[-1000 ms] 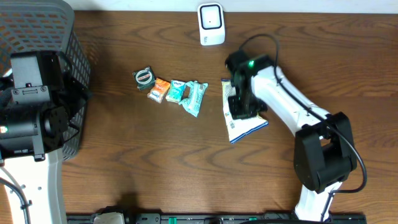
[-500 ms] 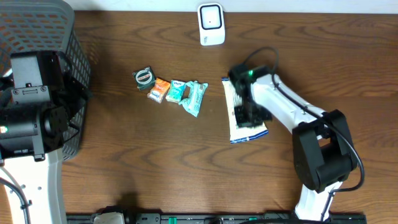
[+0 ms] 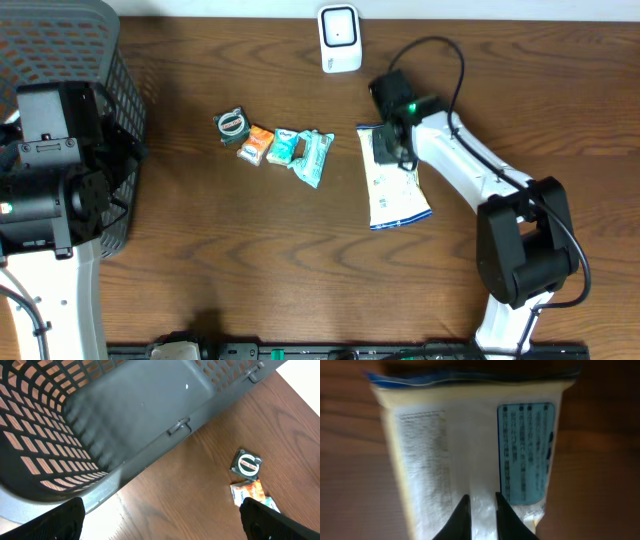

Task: Scan the item barcode
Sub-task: 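Lift the bag's top edge with the right gripper toward the scanner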

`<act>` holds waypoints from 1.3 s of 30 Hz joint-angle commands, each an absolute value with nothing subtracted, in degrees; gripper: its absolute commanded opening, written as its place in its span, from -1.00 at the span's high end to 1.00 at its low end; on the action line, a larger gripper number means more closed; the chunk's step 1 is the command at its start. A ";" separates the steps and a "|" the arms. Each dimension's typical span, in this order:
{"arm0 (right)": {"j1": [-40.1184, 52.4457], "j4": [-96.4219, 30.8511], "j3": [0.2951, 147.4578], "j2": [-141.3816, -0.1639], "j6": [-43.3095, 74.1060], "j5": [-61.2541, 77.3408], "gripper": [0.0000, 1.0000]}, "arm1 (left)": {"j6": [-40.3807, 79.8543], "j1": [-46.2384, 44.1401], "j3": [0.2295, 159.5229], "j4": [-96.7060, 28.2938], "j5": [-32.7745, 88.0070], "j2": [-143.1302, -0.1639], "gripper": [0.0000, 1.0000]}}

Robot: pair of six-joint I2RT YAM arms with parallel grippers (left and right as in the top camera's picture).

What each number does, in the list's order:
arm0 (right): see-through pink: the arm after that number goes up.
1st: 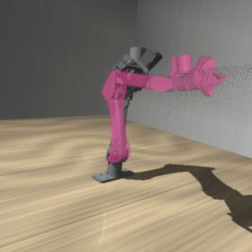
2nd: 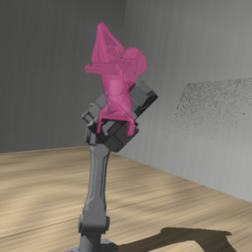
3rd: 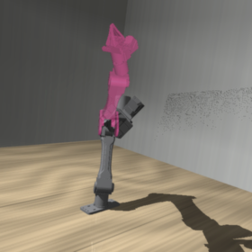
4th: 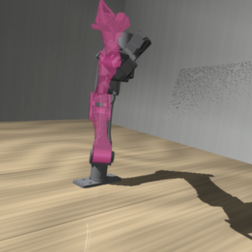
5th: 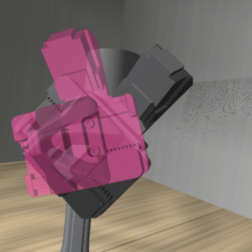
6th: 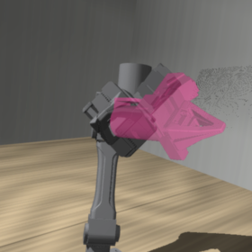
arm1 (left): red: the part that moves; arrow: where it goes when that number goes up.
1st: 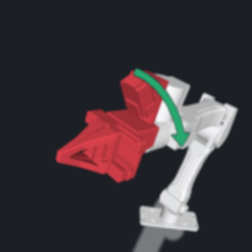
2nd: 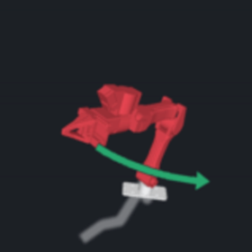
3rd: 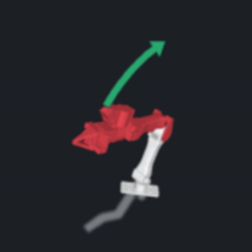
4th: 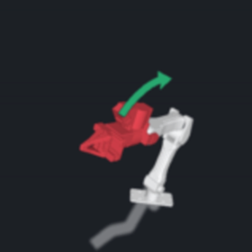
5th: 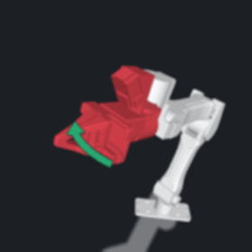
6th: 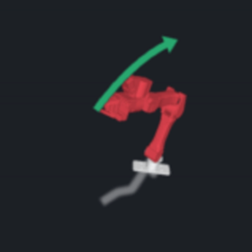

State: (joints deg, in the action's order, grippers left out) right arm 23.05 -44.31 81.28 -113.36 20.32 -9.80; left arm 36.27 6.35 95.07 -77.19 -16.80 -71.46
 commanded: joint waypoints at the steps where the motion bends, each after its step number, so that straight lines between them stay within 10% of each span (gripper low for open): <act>1: 21.47 -38.72 75.44 -113.58 20.95 -13.56 0.49 | 37.19 6.63 94.76 -77.34 -17.37 -71.53 -0.96; 8: 18.00 -48.82 84.33 -113.45 20.08 -12.95 0.12 | 37.19 6.63 94.76 -77.34 -17.37 -71.53 -0.95; 18: 18.59 -72.10 91.50 -113.51 13.21 2.76 0.13 | 37.17 6.63 94.76 -77.34 -17.37 -71.53 -0.95; 32: 20.18 -59.81 75.31 -113.14 16.71 2.52 0.17 | 37.17 6.63 94.76 -77.34 -17.37 -71.53 -0.95; 39: 17.17 -67.94 90.17 -111.59 16.64 -3.22 -0.54 | 37.19 6.63 94.76 -77.34 -17.37 -71.53 -0.95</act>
